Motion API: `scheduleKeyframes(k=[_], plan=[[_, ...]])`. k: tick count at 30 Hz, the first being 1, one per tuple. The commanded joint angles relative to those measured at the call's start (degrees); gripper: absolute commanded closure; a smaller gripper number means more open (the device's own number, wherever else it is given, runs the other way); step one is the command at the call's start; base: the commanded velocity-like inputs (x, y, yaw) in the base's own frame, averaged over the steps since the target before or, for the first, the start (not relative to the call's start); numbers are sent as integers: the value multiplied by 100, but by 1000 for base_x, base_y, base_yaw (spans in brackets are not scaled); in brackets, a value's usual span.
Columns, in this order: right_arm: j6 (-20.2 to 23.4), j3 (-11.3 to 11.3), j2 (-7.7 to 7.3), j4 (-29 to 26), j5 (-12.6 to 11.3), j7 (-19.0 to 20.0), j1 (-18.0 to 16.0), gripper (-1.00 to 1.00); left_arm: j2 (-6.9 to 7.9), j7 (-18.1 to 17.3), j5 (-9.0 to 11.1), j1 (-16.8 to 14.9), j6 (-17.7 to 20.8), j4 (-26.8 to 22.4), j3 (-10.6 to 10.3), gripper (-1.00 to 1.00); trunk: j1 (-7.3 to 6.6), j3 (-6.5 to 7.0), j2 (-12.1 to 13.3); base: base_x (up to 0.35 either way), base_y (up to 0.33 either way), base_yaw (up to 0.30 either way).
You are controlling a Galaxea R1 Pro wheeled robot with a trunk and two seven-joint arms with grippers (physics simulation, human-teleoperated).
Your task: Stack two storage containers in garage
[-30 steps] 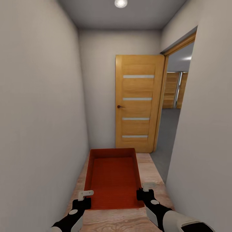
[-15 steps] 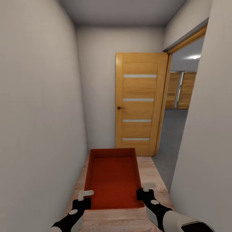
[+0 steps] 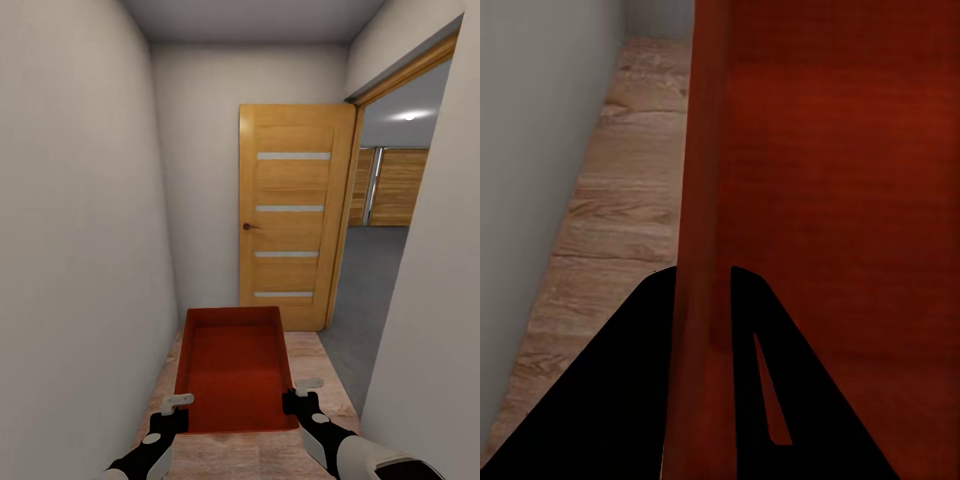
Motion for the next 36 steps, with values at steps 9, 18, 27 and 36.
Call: scheduleKeyframes(k=[9,18,27,36], plan=[[-32,-80,-12,23,-174,-64,-5,100,2,49,-22,-7,-185,-20,-40,100,4,-8,-6,317,0,0],[-32,-80,-12,23,-174,-64,-5,100,2,49,-22,-7,-186,-20,-37,100,4,-8,-6,317,0,0],[-35,-80,-12,23,-169,-64,-5,100,-1,49,-14,-7,-183,-20,-34,100,4,-8,-6,317,0,0],[-39,-79,-11,23,-165,-64,-5,100,-4,49,-7,-7,-185,-20,-35,100,4,-8,-6,320,0,-37]])
